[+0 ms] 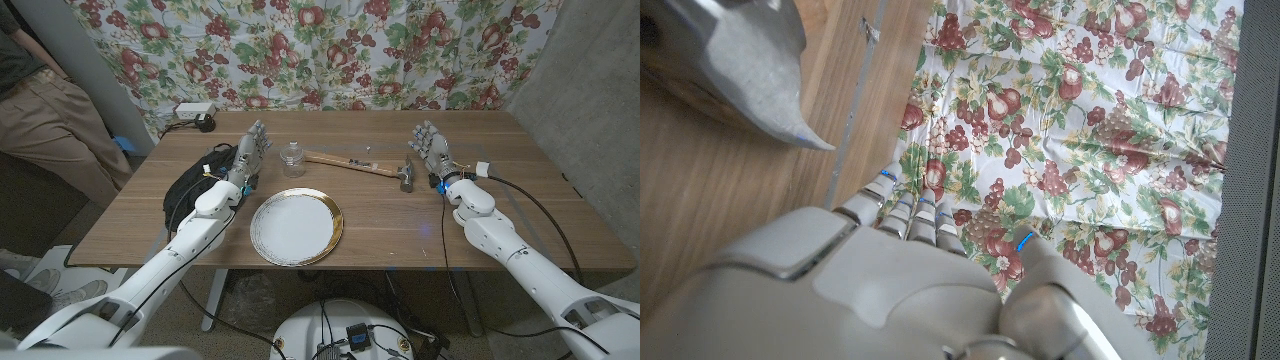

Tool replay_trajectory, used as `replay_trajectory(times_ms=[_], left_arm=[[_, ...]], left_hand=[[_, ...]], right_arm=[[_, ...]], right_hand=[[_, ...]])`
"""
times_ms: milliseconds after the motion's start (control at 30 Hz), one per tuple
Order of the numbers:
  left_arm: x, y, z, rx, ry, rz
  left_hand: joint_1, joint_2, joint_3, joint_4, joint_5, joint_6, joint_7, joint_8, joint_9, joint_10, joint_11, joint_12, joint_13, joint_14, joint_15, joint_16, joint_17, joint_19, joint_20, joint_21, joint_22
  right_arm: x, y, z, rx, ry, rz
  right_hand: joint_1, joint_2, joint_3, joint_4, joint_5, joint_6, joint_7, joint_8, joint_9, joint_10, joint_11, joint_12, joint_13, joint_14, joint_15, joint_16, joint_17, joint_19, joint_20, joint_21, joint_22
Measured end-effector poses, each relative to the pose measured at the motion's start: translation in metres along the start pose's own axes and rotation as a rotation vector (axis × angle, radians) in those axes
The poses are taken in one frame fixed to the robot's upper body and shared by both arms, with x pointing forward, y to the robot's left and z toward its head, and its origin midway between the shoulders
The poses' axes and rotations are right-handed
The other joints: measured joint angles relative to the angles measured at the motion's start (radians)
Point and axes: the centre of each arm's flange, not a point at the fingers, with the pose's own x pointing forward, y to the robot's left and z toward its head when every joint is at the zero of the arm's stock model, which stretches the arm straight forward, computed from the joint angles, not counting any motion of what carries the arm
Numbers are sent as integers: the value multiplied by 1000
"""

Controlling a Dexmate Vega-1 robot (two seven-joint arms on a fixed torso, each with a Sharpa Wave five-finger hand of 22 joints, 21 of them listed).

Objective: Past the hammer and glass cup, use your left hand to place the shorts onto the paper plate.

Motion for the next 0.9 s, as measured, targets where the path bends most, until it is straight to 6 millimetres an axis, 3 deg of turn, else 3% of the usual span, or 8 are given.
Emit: replay_trajectory(times_ms=[200, 333, 433, 767, 900], left_arm=[[2, 0, 1, 3, 0, -3], [2, 0, 1, 7, -1, -4], [2, 0, 2, 14, -6, 0], [3, -2, 11, 56, -38, 5], [3, -4, 15, 74, -50, 5]], left_hand=[[-10, 10, 3, 3, 0, -4, -4, 0, 0, 0, 0, 0, 0, 0, 0, 0, 0, -6, 4, 0, 0], [-10, 10, 8, -3, 0, -5, -34, 7, 0, 0, 0, 7, 0, -6, 8, 8, 0, -6, 69, 4, 0], [3, 11, 12, -7, 0, -5, -45, 15, 0, 0, 0, 12, 0, -5, 17, 12, -2, -5, 103, 9, 0], [14, 13, 24, -20, -4, -5, -59, 15, 3, 0, 0, 15, 0, -1, 70, 15, -3, -6, 166, 15, -2], [19, 19, 26, -27, -6, -5, -59, 23, 4, 0, 0, 21, 0, -5, 81, 15, -3, -5, 178, 15, 0]], right_arm=[[2, -1, 0, 0, 0, 2], [4, -1, 0, 1, -1, 5], [5, -1, -1, 1, -2, 6], [8, 0, -1, 2, -4, 11], [10, 0, -2, 3, -5, 13]], right_hand=[[0, 0, 0, 0, 0, 0, 0, 0, 0, 0, 0, 0, 0, 0, 0, 0, 0, 0, 0, 0, 0], [0, 0, 0, 0, 0, 0, 0, 0, 0, 0, 0, 0, 0, 0, 0, 0, 0, 0, 0, 0, 0], [0, 0, 3, -3, 0, 0, 0, 0, 0, 0, 0, 0, 0, 0, 0, 0, 0, 0, 0, 0, 0], [0, 0, 3, -3, 0, 0, 0, 0, 0, 5, 5, 0, 0, 0, 0, 0, 0, 0, 0, 0, 0], [0, 0, 2, -3, 0, 0, 0, 0, 0, 5, 5, 0, 0, 0, 0, 0, 0, 0, 0, 0, 0]])
